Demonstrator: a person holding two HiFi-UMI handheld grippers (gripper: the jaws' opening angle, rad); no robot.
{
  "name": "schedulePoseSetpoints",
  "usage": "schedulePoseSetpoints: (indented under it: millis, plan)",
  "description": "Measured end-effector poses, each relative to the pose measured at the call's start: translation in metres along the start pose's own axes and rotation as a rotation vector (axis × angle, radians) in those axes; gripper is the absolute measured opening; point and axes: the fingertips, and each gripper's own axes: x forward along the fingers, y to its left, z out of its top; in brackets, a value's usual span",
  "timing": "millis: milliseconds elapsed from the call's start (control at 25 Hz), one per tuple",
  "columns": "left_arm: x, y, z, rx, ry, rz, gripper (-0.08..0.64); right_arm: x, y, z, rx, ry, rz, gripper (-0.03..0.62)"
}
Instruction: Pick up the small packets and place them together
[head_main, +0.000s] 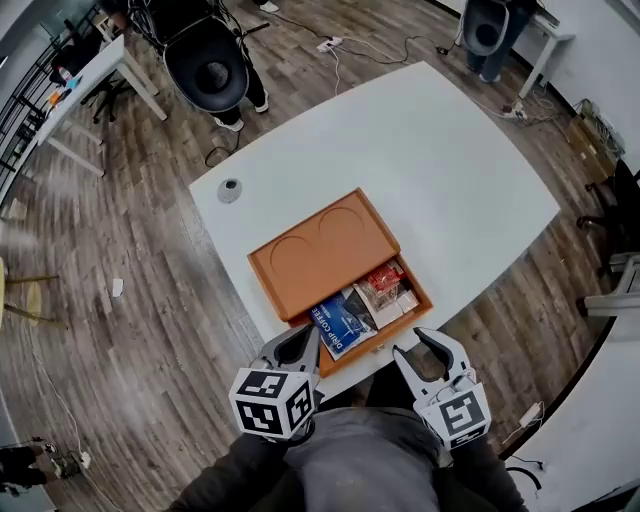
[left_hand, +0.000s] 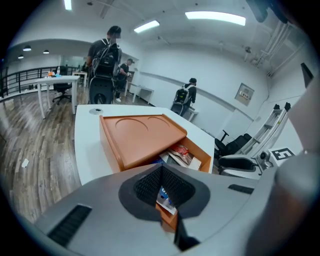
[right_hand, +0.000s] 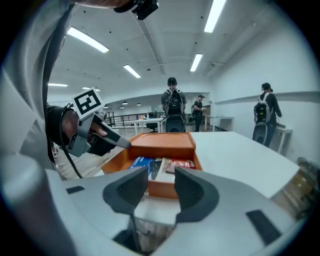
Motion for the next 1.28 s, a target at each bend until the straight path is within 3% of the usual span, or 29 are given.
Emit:
schedulePoseSetpoints:
  millis: [280, 480, 760, 1000, 1280]
  plan:
    - [-0.016, -0.007, 0.030, -0.036, -0.119, -0.015, -0.003, 0.014, 0.005, 0.047, -0.122, -0.018, 0.068, 0.155]
    - [-0.021, 0.004, 0.035, -0.076, -0.140, 0.008, -0.003, 0.033, 0.023, 0.048, -0.172, 0.024, 0.158, 0.155]
    - [-0.025, 0.032, 0.023, -0.131, -0.135, 0.063, -0.003, 0.075, 0.063, 0.014, -0.447, 0.271, 0.306, 0.164]
    - [-0.026, 0.044, 0.021, -0.151, -0.133, 0.092, -0.003, 0.101, 0.086, -0.007, -0.489, 0.402, 0.429, 0.194]
    - [-0.021, 0.049, 0.018, -0.168, -0.127, 0.100, -0.003, 0.116, 0.084, -0.035, -0.535, 0.591, 0.425, 0.207]
